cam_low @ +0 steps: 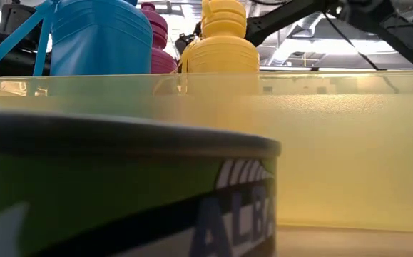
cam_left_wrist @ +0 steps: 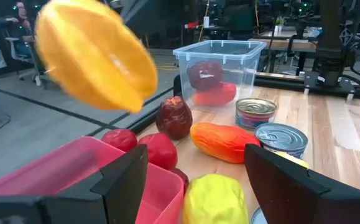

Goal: Pick & Place Food Item
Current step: Put the starfruit into the red bin

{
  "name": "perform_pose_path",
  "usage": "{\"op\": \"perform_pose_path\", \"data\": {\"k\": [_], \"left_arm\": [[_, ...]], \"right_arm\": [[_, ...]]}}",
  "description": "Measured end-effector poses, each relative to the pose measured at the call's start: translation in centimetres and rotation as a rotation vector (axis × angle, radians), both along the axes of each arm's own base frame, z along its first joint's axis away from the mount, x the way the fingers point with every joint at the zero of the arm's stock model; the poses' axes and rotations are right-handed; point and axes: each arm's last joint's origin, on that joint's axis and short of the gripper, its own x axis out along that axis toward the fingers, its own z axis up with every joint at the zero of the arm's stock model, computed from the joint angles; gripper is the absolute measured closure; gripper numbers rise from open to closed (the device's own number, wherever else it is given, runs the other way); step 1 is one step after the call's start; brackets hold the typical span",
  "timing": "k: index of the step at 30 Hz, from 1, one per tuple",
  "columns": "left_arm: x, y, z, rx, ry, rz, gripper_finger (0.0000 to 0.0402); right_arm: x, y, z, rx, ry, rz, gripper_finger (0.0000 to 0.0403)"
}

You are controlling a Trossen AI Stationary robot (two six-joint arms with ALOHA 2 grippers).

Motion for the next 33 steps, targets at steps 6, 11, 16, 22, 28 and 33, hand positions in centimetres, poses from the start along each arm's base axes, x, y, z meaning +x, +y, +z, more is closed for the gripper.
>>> {"op": "perform_pose_path", "data": {"k": [6,11,16,22,28,33], "left_arm": [[0.0,0.0,0.0,0.0,0.0,0.0,0.0142],[0.0,0.0,0.0,0.0,0.0,0.0,0.0142],[0.0,0.0,0.0,0.0,0.0,0.0,0.0142],[0.0,0.0,0.0,-0.001,-0.003,0.0,0.0142],[0.0,0.0,0.0,-0.001,-0.005,0.0,0.0142],[0.0,0.0,0.0,-0.001,-0.005,0.0,0.0142]], "right_arm": [[1.2,-0.5,-1.2,0.041,0.053,-0.006,0.0403],[1.5,-0.7,-1.6,0.067,0.082,-0.013,0.0403],[1.5,-0.7,-2.2,0.092,0.108,-0.018,0.0403],[1.5,-0.6,-2.3,0.1,0.122,-0.018,0.0403],[1.5,-0.5,-2.3,0.119,0.121,-0.028,0.0402],[1.5,-0.5,-2.3,0.116,0.125,-0.026,0.0398]]}}
